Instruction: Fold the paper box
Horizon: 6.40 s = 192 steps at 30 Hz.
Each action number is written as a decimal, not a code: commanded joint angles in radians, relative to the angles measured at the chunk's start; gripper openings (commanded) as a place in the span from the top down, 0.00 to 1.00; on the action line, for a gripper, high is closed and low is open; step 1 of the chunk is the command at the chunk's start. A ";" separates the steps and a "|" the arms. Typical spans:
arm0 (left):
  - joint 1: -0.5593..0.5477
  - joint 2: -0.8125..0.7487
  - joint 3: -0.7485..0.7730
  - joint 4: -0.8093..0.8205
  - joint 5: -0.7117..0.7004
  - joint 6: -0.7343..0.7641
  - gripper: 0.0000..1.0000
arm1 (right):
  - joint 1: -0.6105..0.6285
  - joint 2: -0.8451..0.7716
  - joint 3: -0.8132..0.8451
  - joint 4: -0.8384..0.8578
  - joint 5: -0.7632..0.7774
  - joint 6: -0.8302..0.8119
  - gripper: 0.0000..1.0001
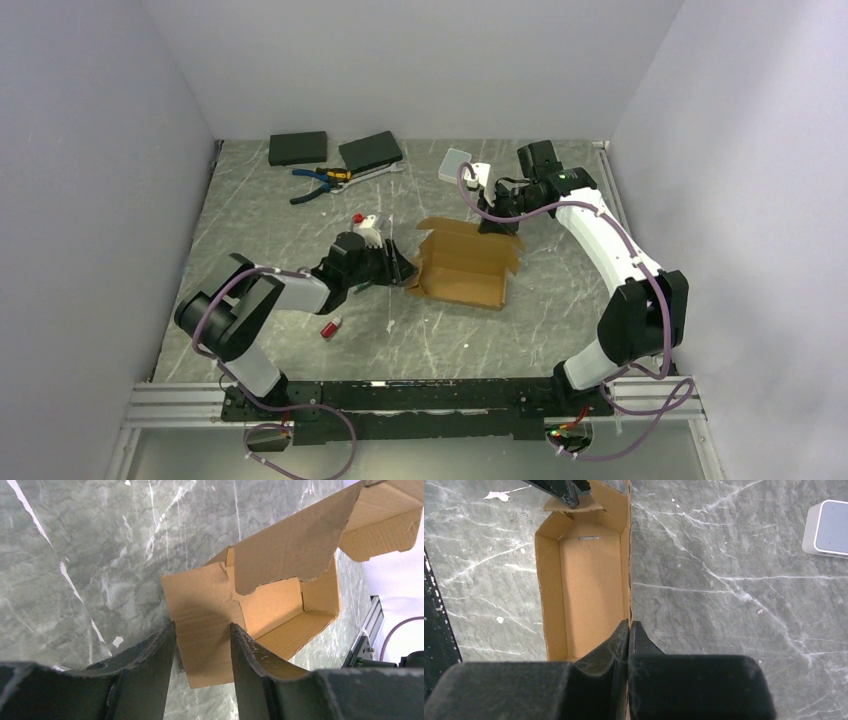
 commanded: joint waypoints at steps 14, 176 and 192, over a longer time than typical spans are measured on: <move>0.067 0.069 0.002 0.131 0.135 -0.121 0.45 | 0.012 0.002 -0.016 0.053 0.007 0.032 0.99; -0.162 -0.260 0.192 -0.520 -0.224 0.201 1.00 | 0.073 -0.050 -0.172 0.380 0.318 0.554 1.00; -0.163 -0.137 0.395 -0.656 -0.075 0.266 1.00 | 0.083 -0.064 -0.174 0.370 0.228 0.514 1.00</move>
